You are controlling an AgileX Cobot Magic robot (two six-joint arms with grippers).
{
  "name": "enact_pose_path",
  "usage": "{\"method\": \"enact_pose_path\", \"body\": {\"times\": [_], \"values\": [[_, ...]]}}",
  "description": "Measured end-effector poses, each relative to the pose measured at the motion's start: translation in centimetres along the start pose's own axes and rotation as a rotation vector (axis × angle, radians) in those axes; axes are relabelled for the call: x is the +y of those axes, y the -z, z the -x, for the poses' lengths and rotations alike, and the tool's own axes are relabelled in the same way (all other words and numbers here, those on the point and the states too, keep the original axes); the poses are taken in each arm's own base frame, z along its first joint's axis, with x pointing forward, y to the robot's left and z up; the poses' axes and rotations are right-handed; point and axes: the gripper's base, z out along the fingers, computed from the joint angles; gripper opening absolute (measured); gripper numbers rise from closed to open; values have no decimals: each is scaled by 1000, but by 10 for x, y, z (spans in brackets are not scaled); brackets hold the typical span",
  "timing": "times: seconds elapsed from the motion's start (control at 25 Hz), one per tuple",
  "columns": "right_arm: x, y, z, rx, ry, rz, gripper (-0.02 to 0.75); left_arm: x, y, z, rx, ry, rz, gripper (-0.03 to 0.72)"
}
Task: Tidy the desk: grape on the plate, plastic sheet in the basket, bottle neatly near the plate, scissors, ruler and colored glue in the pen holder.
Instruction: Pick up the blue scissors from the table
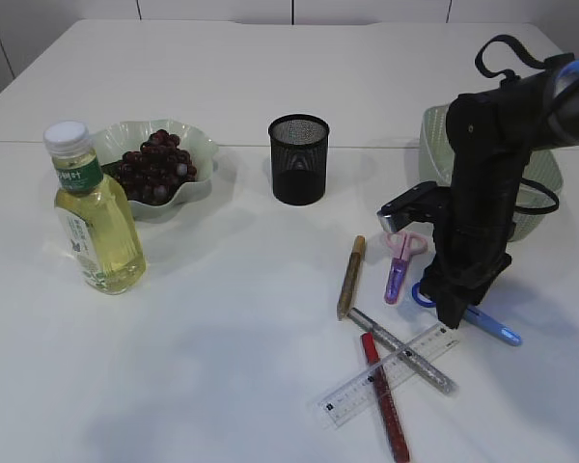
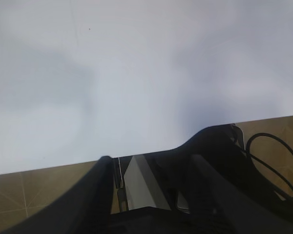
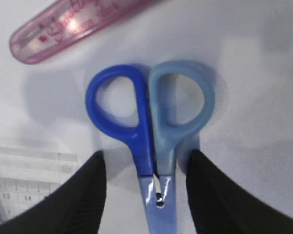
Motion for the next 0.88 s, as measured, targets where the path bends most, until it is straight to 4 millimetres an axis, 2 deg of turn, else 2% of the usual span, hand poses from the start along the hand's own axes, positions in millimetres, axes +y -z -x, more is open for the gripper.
{"method": "enact_pose_path", "body": {"times": [0.64,0.72,0.88], "values": [[0,0,0,0,0,0,420,0,0,0,-2,0,0,362],[0,0,0,2,2,-3,400,0,0,0,-2,0,0,362],[-1,0,0,0,4,-9,295,0,0,0,-2,0,0,362]]}}
